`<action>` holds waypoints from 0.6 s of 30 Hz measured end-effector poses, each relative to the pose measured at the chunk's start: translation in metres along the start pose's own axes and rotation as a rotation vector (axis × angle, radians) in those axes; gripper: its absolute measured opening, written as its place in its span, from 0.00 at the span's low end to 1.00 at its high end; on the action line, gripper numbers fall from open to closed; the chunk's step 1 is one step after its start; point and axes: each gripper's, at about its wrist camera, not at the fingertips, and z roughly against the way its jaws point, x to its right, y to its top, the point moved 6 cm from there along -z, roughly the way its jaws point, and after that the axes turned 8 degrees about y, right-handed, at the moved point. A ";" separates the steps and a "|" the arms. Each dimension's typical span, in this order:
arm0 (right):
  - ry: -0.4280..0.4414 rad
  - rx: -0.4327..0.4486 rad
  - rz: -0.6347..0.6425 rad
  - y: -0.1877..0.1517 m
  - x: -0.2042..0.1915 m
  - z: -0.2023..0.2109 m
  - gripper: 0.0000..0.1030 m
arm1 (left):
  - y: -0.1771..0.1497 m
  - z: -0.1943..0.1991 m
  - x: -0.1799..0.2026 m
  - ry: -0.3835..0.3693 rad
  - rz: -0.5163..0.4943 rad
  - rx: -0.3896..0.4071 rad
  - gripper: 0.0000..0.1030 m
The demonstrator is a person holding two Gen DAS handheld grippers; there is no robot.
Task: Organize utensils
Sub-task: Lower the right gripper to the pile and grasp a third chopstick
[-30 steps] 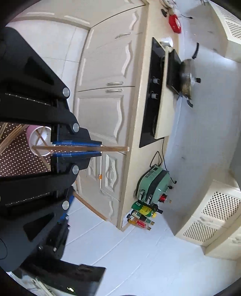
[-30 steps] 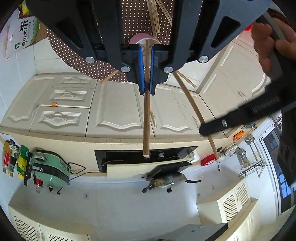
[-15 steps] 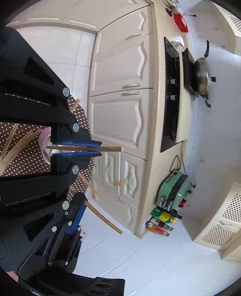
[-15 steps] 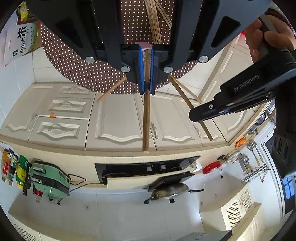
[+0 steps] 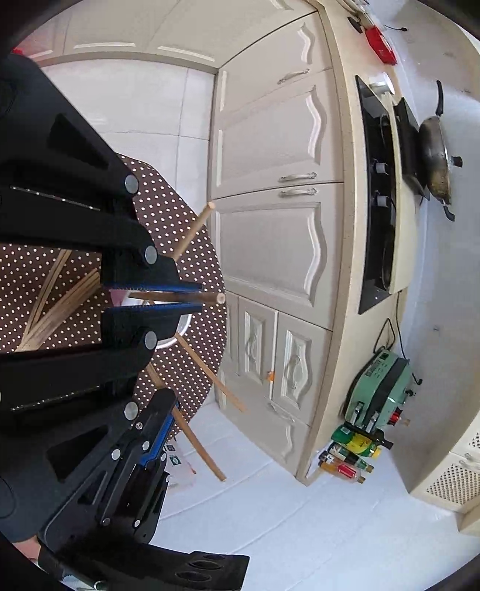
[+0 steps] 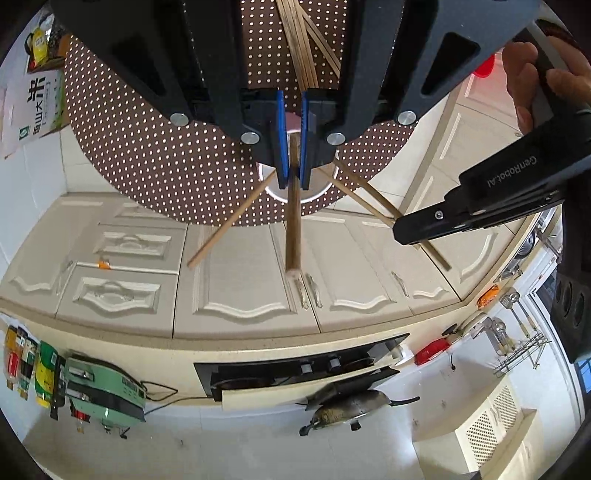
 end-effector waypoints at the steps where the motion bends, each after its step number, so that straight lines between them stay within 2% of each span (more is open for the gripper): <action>1: 0.000 -0.001 -0.006 -0.001 0.001 0.000 0.07 | -0.002 -0.001 -0.001 0.005 0.004 -0.010 0.07; 8: -0.001 0.017 -0.030 -0.006 0.001 0.006 0.08 | -0.014 -0.005 -0.006 0.041 -0.006 -0.055 0.09; 10: -0.002 0.020 -0.037 -0.006 0.002 0.007 0.13 | -0.018 -0.005 -0.008 0.045 -0.004 -0.064 0.22; 12: 0.000 0.025 -0.043 -0.008 0.003 0.010 0.15 | -0.018 -0.002 -0.009 0.047 0.004 -0.054 0.52; 18: -0.003 0.040 -0.060 -0.013 0.008 0.019 0.20 | -0.024 0.004 -0.013 0.039 0.021 -0.046 0.52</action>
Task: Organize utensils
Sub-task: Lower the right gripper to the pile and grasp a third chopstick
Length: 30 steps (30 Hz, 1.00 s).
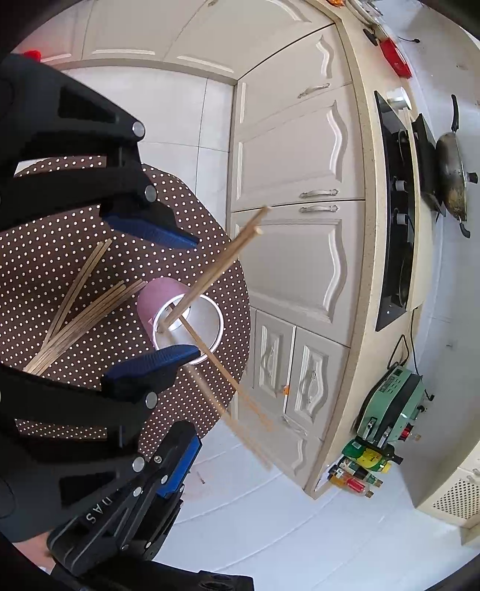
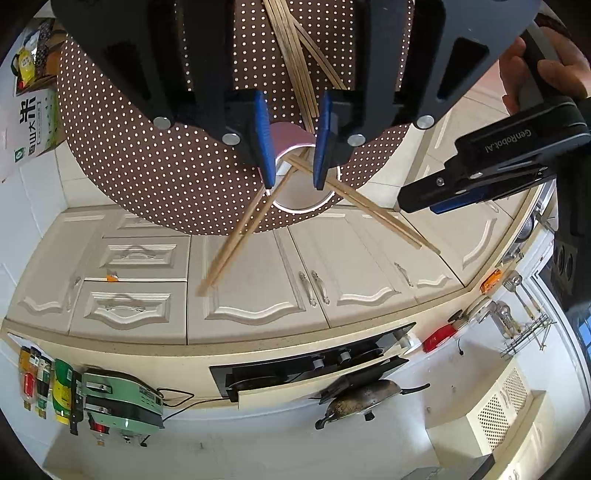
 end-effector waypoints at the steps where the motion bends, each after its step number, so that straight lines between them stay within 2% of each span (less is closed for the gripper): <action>1: 0.000 0.003 -0.002 0.000 0.001 0.002 0.20 | -0.001 0.001 -0.001 -0.007 0.010 -0.001 0.52; 9: 0.016 -0.023 -0.005 -0.017 0.004 0.006 0.20 | -0.022 0.001 -0.011 -0.010 0.052 -0.019 0.52; 12: 0.021 -0.052 -0.011 -0.031 0.006 0.001 0.20 | -0.037 -0.008 -0.018 -0.005 0.084 -0.057 0.52; 19: 0.031 -0.143 -0.032 -0.067 0.013 -0.020 0.20 | -0.090 -0.049 -0.028 0.026 0.133 -0.203 0.52; 24: 0.042 -0.199 -0.040 -0.087 0.020 -0.033 0.20 | -0.133 -0.083 -0.024 0.076 0.101 -0.306 0.52; 30: 0.049 -0.245 -0.048 -0.100 0.030 -0.044 0.20 | -0.158 -0.110 -0.019 0.115 0.098 -0.372 0.52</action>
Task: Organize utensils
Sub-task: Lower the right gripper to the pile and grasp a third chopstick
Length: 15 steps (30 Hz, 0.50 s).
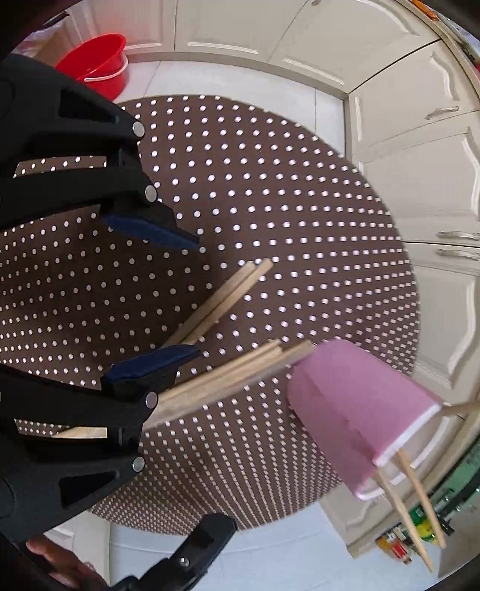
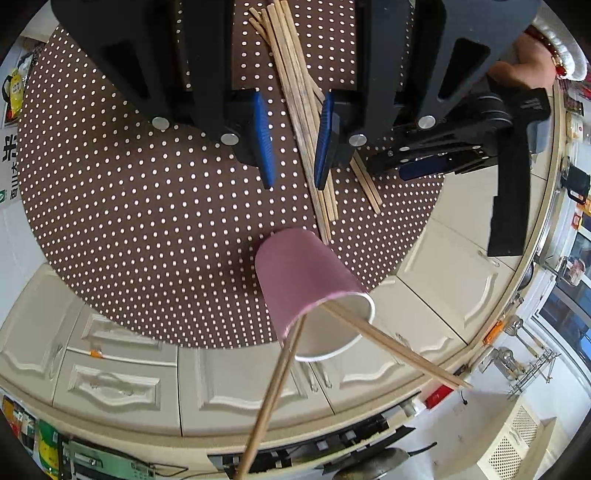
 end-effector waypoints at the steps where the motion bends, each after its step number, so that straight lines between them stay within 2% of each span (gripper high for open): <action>1: 0.003 -0.006 -0.002 -0.001 0.002 -0.002 0.20 | -0.001 -0.005 0.001 0.025 -0.009 -0.009 0.52; 11: 0.027 -0.050 0.000 0.004 0.005 -0.018 0.20 | 0.002 -0.017 0.003 0.074 -0.017 -0.013 0.52; 15: 0.031 -0.099 0.012 0.003 0.005 -0.031 0.20 | 0.005 -0.018 0.007 0.086 -0.044 -0.019 0.51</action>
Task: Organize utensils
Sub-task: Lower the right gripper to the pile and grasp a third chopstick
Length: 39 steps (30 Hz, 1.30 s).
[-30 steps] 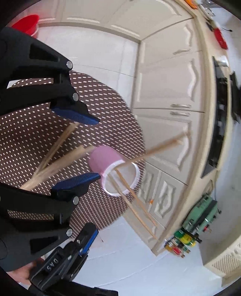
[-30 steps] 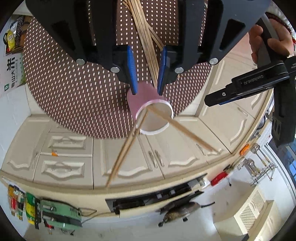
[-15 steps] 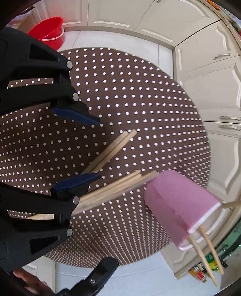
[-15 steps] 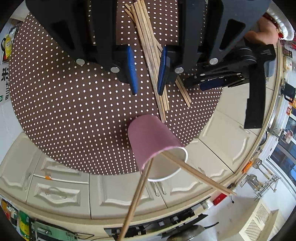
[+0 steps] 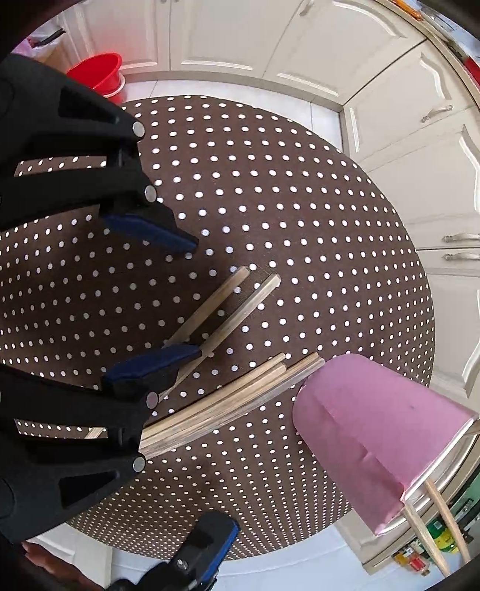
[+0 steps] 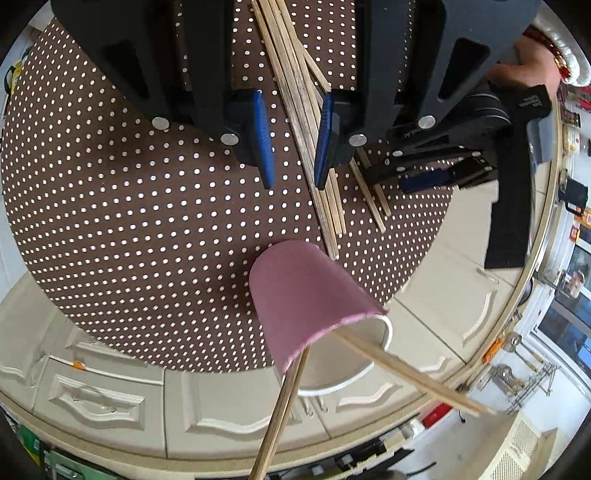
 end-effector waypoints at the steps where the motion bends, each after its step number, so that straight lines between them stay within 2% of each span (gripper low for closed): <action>1: 0.001 -0.012 0.001 0.000 -0.001 -0.004 0.20 | 0.004 -0.002 0.002 0.014 -0.008 -0.005 0.44; 3: 0.002 -0.050 0.013 0.000 -0.002 -0.014 0.20 | 0.015 -0.005 0.010 0.060 -0.065 0.003 0.36; 13: -0.014 -0.166 0.112 0.008 -0.016 -0.049 0.20 | 0.021 -0.008 0.003 -0.002 -0.117 0.011 0.16; 16: -0.027 -0.199 0.143 0.009 -0.019 -0.058 0.20 | 0.021 -0.010 -0.003 -0.025 -0.130 0.014 0.13; 21: -0.056 -0.221 0.180 0.008 -0.024 -0.067 0.19 | 0.019 -0.010 -0.007 -0.056 -0.125 0.010 0.11; 31: -0.087 -0.265 0.161 0.013 -0.027 -0.072 0.15 | 0.018 -0.010 -0.015 -0.104 -0.061 -0.004 0.11; 35: -0.089 -0.287 0.173 0.014 -0.031 -0.077 0.15 | 0.019 -0.011 -0.015 -0.093 -0.055 -0.007 0.11; 39: -0.149 -0.302 0.231 0.019 -0.035 -0.086 0.13 | 0.020 -0.011 -0.014 -0.082 -0.052 -0.006 0.11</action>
